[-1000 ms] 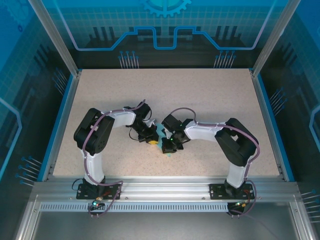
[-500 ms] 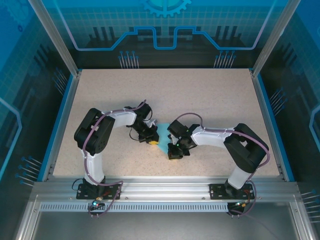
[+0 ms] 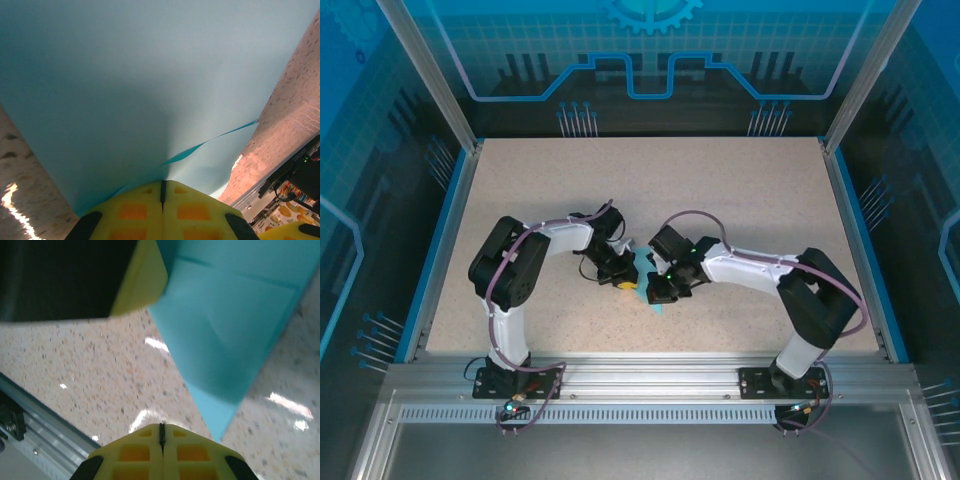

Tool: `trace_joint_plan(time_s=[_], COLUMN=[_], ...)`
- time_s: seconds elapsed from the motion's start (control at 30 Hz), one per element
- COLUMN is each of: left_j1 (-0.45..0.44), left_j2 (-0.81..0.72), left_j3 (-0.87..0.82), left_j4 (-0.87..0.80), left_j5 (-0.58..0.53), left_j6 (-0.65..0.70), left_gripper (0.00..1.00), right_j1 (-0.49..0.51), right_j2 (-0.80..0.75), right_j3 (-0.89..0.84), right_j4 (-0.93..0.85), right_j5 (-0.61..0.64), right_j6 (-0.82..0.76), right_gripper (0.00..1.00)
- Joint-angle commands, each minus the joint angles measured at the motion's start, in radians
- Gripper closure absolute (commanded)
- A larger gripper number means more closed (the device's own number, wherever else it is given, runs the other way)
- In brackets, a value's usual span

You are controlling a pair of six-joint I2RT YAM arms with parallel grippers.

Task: Fold a paper plane with a square sheet of paper (fold left side to right side)
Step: Third fold the triangle at the center of the table.

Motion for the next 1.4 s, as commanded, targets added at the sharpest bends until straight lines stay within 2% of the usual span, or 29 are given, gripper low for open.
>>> trace_joint_plan(time_s=[0.0, 0.27, 0.67, 0.77, 0.97, 1.37], left_j1=[-0.009, -0.01, -0.023, -0.039, -0.076, -0.092], left_j2=[0.04, 0.009, -0.159, -0.153, -0.098, -0.021], left_j3=[-0.021, -0.01, -0.004, -0.015, -0.01, 0.001], left_j4=[-0.051, -0.052, -0.062, -0.059, -0.056, -0.035], left_j5=[-0.134, -0.121, -0.066, -0.01, 0.02, 0.007], left_j6=[0.004, -0.003, 0.039, 0.055, 0.073, 0.084], left_gripper=[0.98, 0.97, 0.95, 0.95, 0.95, 0.95], right_j1=[-0.001, -0.002, -0.003, -0.003, -0.003, -0.002], right_j2=[0.06, 0.117, 0.147, 0.147, 0.152, 0.159], right_j3=[0.031, -0.003, -0.019, -0.018, -0.016, -0.016], right_j4=[-0.02, -0.049, -0.098, -0.095, -0.092, -0.093], right_j5=[0.005, 0.013, 0.043, 0.041, 0.04, 0.035], right_j6=[-0.01, 0.019, 0.007, 0.006, 0.004, 0.005], right_gripper=[1.0, 1.0, 1.0, 1.0, 1.0, 1.0])
